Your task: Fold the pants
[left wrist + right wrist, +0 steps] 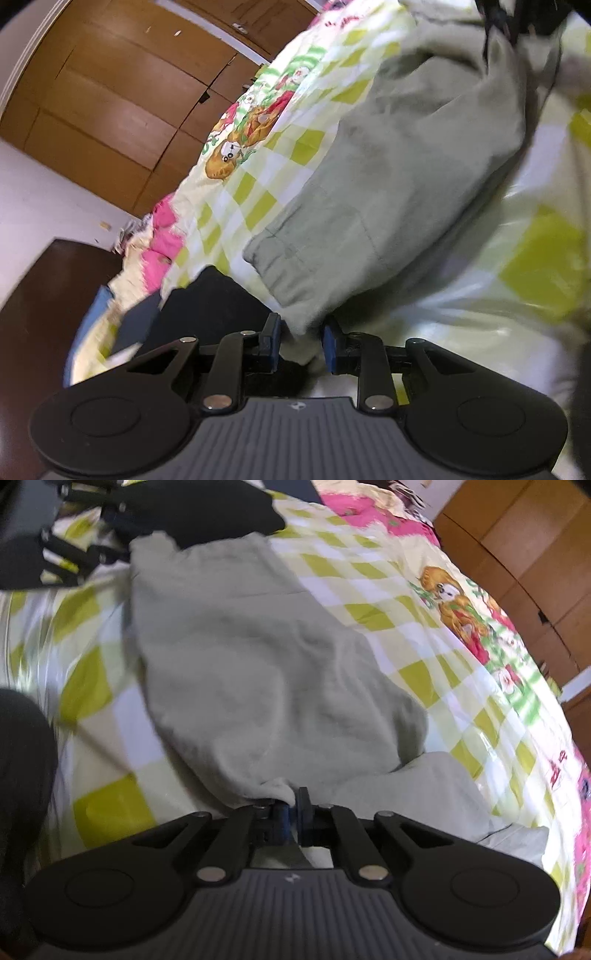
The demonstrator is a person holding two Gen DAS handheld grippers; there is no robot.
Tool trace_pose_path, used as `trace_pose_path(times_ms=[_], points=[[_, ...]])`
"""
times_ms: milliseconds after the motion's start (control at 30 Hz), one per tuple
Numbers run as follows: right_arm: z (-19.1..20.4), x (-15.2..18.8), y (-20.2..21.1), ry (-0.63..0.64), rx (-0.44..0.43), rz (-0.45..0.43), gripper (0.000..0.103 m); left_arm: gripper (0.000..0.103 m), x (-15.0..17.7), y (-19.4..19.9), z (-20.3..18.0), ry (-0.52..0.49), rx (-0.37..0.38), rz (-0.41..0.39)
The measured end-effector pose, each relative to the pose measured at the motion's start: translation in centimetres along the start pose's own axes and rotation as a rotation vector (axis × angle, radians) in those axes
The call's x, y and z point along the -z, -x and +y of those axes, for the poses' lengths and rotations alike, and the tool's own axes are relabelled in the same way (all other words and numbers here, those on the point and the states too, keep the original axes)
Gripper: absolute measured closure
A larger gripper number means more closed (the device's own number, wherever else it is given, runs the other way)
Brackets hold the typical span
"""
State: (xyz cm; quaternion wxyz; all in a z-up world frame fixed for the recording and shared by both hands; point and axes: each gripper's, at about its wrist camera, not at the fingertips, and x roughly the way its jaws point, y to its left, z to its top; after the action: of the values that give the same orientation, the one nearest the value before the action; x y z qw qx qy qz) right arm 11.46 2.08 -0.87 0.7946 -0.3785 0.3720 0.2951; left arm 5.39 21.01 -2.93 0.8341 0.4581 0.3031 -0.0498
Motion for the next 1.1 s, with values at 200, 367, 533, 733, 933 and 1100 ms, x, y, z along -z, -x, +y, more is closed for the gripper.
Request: trace_pose_path(times_ms=[200,367,533,733,933,1100], points=[[-5.1,-2.5,4.7,-0.096,0.17,-0.149,0.102,0.071,-3.0,-0.2,5.0,0.079,-0.112,-0.091],[-0.8,-0.4,3.9,-0.006,0.137,-0.126,0.102,0.074,-1.2,-1.1,3.5,0.106,-0.079,-0.037],[5.7,3.4,-0.8,0.123,0.055,-0.01,0.101,0.076,2.2,-1.8,-2.3,-0.006,0.006,0.087],[5.0,3.3,0.2,0.133,0.082,-0.048,0.095,0.076,1.9,1.1,-0.6,0.081,-0.004,0.056],[5.0,1.7,0.6,0.136,0.092,-0.086,0.07,0.075,0.9,1.1,-1.6,0.013,-0.071,0.004],[5.4,1.2,0.9,0.142,0.069,-0.107,0.071,0.069,2.0,1.9,-2.9,-0.147,-0.061,-0.006]])
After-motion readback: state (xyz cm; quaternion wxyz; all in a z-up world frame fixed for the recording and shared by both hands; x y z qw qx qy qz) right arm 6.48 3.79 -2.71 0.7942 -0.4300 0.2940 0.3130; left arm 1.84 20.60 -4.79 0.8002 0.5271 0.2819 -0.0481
